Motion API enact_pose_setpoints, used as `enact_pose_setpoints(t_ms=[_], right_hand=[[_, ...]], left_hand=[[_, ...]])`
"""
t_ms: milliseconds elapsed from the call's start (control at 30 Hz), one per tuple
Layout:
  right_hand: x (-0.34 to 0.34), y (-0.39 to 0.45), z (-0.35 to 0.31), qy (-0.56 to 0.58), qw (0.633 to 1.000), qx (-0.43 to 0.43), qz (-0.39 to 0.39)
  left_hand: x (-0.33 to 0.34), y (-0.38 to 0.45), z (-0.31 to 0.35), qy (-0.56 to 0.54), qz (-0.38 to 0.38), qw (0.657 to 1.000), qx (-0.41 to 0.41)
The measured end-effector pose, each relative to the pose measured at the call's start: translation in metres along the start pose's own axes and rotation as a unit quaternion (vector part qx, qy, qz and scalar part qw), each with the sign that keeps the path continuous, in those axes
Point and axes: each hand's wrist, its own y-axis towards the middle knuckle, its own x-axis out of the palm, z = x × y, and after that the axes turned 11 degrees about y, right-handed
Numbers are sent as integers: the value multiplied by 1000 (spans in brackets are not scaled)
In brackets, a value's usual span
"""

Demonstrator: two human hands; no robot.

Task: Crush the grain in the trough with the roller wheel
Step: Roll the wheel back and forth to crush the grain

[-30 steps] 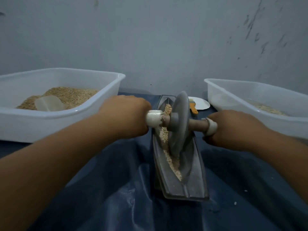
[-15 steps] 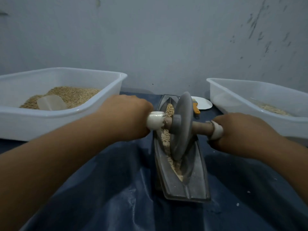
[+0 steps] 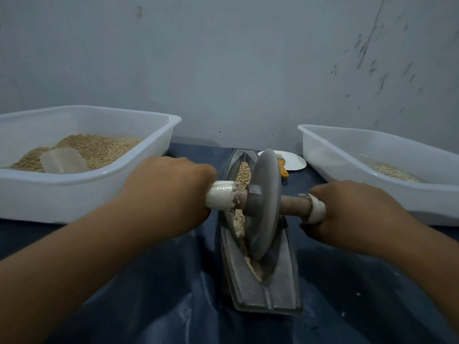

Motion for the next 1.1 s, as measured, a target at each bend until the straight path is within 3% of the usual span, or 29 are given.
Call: enact_pose_setpoints(t_ms=[100,267,333,500,600,733,833,1000,1100], right_hand=[[8,24,-3,6,1000,29,-9],[10,43,0,43,998,28,-45],[7,29,2,38,998,13,-44],[1,-6,3,44,998,-7,-45],[8,9,-1,22,999,37,-17],[5,39,-10,32,998,34,-47],[-1,31,-13,13,999,16,-35],[-5,-9,-10,-28,999,-18,34],[-4,3,-14,-19,999,-3,30]], left_hand=[[11,25,5,-47,-127,990,-38],[14,44,4,-72,-186,980,-22],[6,33,3,-73,-174,982,-11],[-7,11,1,6,-20,1000,14],[7,23,4,-27,-87,996,-20],[21,38,5,-71,-175,981,-42],[13,24,5,-66,-160,984,-43],[-6,-9,5,-19,-47,998,-34],[2,2,4,-47,-83,994,-54]])
